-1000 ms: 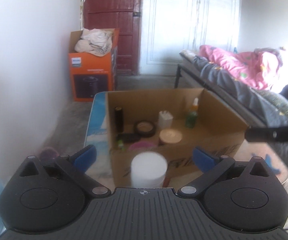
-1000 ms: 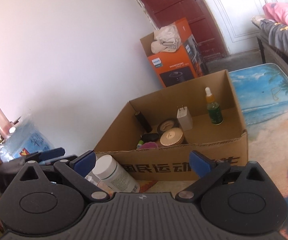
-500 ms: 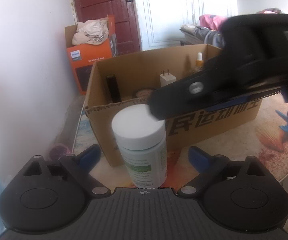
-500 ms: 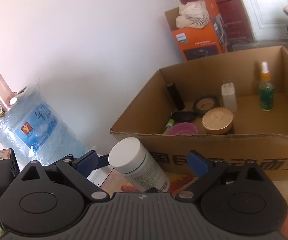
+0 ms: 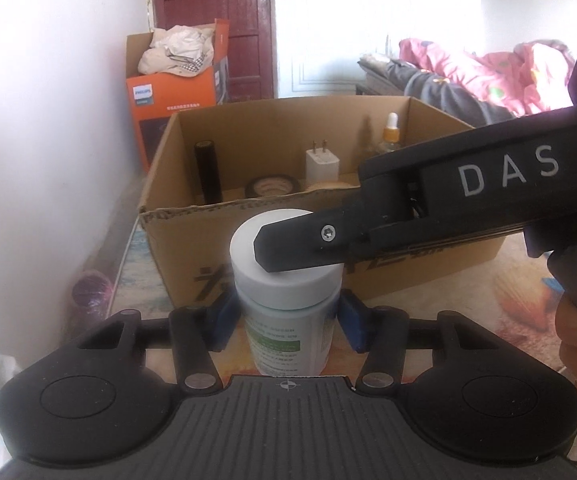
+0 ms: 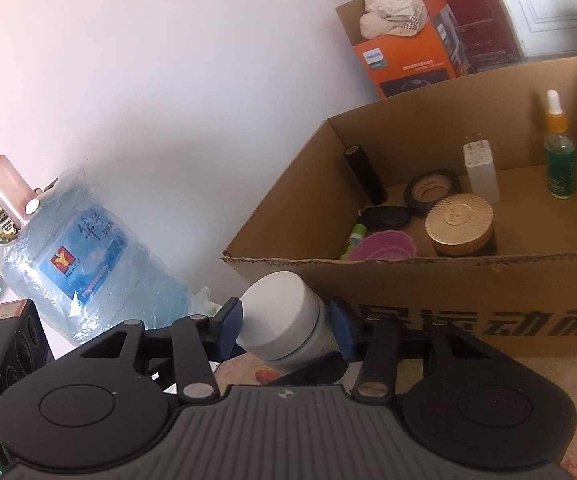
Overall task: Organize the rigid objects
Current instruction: 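Grasp the white supplement bottle by its cap with the right tool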
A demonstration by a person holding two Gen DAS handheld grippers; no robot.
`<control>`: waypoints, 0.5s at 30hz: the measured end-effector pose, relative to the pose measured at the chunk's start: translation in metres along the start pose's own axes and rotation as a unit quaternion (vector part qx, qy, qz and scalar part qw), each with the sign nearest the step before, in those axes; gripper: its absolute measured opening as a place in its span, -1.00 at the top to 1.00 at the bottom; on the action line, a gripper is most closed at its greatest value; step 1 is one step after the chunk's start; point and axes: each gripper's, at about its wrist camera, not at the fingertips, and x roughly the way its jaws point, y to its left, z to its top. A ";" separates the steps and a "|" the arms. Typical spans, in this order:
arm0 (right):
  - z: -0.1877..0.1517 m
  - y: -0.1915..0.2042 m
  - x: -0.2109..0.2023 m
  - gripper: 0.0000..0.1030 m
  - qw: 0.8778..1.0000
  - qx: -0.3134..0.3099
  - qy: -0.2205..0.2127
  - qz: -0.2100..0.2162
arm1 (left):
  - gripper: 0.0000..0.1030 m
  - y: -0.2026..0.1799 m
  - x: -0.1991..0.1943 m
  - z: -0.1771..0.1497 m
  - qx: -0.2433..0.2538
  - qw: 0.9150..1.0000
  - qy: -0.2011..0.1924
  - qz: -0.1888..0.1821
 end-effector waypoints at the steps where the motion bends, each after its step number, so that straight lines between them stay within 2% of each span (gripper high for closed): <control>1: -0.001 -0.002 -0.004 0.01 1.000 0.004 -0.001 -0.002 | -0.02 -0.004 0.000 0.000 0.003 1.000 0.000 -0.004; 15: -0.012 -0.037 -0.099 0.00 0.995 0.051 -0.062 -0.059 | -0.02 -0.078 -0.009 0.021 0.058 0.994 -0.004 -0.088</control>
